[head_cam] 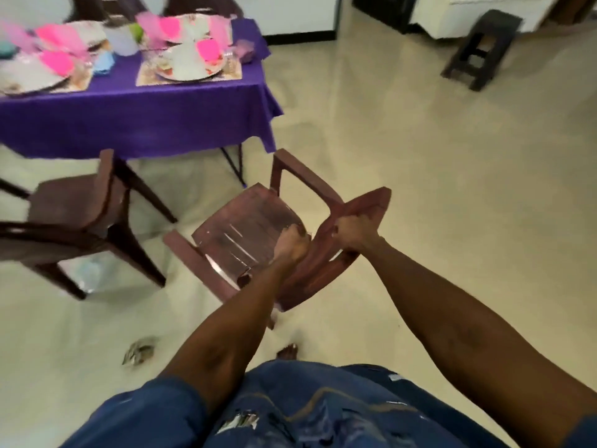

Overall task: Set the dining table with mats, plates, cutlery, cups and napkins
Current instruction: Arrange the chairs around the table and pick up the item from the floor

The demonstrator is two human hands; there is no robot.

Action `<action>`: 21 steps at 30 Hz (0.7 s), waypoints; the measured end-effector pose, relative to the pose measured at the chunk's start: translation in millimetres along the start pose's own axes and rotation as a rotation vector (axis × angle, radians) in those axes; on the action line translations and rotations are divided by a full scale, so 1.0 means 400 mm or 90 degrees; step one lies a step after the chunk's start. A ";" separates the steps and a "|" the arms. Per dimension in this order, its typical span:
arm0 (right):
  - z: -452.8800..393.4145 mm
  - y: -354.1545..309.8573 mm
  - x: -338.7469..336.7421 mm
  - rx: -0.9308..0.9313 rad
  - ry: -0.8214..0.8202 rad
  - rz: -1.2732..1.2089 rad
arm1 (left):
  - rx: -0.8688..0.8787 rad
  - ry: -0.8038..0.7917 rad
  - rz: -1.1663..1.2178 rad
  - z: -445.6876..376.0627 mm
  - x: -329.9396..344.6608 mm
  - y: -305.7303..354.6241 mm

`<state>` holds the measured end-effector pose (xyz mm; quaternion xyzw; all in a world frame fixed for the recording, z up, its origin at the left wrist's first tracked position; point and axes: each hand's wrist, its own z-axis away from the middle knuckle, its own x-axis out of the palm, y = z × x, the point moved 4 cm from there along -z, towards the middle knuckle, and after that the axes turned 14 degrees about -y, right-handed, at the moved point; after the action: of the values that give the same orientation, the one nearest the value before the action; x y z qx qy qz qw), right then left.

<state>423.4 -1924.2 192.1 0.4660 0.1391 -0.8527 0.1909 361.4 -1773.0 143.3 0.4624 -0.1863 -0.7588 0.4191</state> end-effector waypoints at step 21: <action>0.064 0.085 0.037 -0.289 0.094 0.155 | -0.164 0.141 -0.392 0.293 0.176 0.093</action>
<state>412.7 -1968.0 191.0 0.4857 0.2830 -0.7339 0.3813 262.7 -1863.7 188.8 0.5197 0.1058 -0.8121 0.2432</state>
